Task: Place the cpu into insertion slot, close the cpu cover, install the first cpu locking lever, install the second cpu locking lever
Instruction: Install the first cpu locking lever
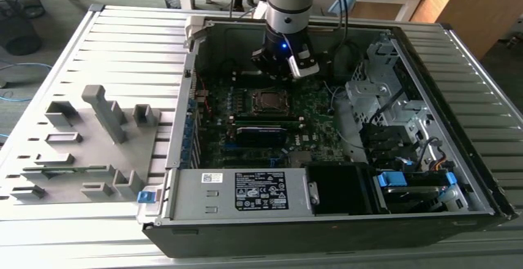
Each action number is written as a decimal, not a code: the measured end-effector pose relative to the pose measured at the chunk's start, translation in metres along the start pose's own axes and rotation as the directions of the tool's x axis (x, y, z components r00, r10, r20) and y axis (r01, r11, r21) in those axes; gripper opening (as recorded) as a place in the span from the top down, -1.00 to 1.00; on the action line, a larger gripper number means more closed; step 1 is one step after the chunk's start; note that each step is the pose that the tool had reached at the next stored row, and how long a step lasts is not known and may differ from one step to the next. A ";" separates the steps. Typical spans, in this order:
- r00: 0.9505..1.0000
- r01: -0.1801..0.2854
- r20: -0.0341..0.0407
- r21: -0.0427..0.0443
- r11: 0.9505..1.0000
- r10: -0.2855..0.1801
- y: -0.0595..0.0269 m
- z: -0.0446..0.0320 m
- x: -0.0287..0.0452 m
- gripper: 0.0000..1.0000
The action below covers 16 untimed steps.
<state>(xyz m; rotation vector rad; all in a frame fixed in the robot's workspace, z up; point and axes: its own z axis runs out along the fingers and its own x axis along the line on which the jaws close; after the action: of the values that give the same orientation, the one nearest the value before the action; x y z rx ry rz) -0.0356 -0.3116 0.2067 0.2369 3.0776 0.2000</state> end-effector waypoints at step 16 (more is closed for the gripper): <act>1.000 -0.005 0.001 -0.001 1.000 0.005 0.0002 -0.0028 0.0008 0.79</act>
<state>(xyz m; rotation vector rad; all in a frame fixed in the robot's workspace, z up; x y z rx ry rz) -0.0365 -0.3116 0.2094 0.2452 3.0766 0.2019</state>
